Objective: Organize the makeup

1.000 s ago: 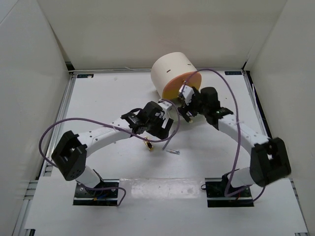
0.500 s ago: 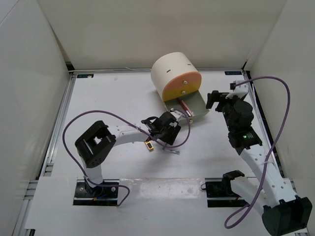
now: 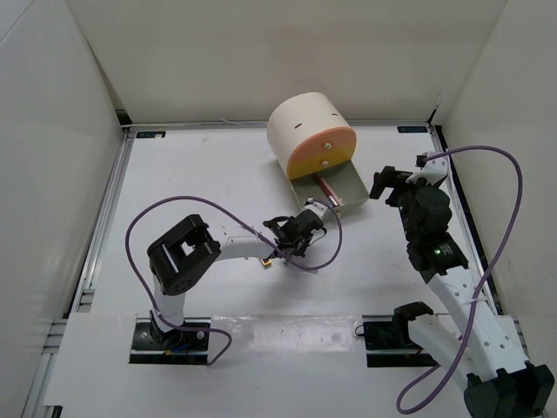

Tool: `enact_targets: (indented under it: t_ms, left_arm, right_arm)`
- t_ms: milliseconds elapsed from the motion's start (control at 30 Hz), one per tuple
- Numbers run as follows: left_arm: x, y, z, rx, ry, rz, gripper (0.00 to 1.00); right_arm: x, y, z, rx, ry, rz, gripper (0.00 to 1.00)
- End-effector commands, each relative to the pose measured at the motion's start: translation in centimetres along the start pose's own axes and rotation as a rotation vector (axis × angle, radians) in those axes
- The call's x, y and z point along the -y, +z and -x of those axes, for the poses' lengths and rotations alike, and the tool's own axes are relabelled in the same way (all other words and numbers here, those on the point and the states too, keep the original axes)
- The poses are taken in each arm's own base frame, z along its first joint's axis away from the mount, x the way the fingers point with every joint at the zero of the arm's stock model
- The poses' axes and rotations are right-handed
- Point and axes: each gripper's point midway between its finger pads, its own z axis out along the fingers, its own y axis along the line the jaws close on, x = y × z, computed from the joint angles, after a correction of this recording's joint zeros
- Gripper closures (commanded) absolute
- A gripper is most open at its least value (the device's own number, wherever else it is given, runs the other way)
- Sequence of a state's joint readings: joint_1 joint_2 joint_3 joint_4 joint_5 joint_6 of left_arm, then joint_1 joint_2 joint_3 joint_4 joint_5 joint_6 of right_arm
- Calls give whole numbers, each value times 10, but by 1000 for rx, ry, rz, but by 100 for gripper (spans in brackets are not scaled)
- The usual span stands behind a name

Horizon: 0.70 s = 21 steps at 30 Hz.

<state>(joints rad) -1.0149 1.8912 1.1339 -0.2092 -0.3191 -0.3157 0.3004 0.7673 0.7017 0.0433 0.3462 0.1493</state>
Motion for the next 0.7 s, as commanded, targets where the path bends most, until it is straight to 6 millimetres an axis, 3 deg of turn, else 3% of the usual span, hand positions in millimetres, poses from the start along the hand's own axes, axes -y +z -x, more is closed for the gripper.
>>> enact_targets:
  t_ms: [0,100,300,433,500,600,633,667]
  left_arm:
    - [-18,-4,-12,-15,4,105,85]
    - [-26,-12,0,17,3,151,90]
    - [-45,-60,43,131,22,197,91]
    - [-56,-104,86,268,56,197,90]
    - [-52,-114,115,370,68,179,85]
    - [-49,-108,149,457,146,169,83]
    - [-52,-111,173,495,143,169,83]
    - [-46,-94,177,482,159,156,85]
  right_arm:
    - [7,-2,-3,-5,23,-35,1]
    - [10,-4,-2,4,34,-52,1]
    - [10,-5,-2,8,41,-52,1]
    - [9,-4,-8,-6,40,-48,1]
    - [10,-3,-11,-17,40,-50,1]
    - [13,-4,-13,-18,45,-64,1]
    - [11,-4,-14,-24,43,-56,1]
    - [13,-5,-15,-25,42,-67,1]
